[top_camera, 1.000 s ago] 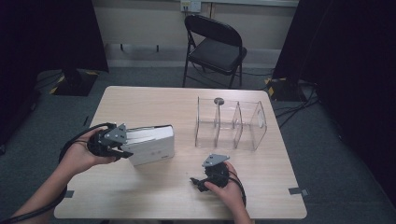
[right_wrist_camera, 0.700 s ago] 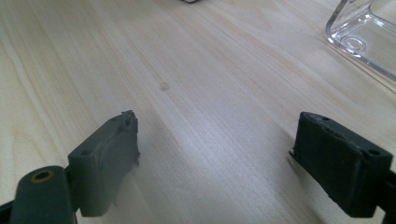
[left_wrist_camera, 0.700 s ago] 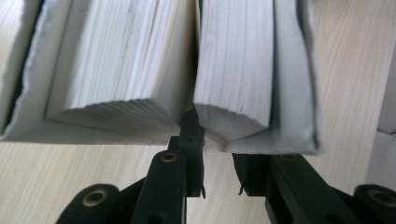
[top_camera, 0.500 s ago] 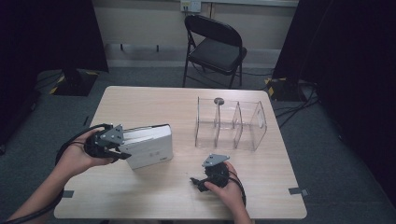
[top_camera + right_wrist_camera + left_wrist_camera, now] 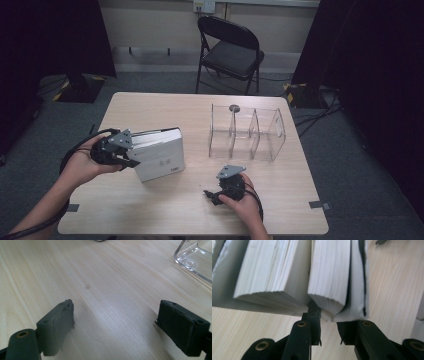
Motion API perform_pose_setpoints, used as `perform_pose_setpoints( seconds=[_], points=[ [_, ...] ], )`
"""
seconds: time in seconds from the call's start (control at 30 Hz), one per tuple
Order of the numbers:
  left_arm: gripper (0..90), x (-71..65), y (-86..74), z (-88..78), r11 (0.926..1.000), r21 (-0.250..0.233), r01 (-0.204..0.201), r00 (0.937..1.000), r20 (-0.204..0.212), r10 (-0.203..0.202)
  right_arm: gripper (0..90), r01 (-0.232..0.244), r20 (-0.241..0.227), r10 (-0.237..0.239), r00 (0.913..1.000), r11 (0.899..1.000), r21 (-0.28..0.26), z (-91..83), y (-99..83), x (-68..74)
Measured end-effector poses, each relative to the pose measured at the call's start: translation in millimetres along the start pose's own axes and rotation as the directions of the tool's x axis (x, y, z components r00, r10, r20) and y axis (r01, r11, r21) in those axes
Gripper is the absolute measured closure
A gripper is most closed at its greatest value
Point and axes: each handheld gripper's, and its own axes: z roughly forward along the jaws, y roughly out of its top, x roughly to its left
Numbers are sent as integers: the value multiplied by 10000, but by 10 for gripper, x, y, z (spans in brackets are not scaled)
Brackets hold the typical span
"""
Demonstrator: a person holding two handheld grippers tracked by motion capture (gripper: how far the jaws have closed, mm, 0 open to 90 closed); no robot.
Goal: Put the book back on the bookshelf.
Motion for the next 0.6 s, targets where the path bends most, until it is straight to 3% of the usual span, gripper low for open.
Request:
perform_pose_setpoints(
  seconds=[0.37,0.6],
  points=[
    [712,-1,6,4,9999,82,120,9996,-269,-117,128,-52,23,52,10000,10000,6,2,3,3],
    [686,13,-16,13,9994,-13,344,9993,-147,-344,128,-56,26,56,10000,10000,6,3,3,3]
  ],
)
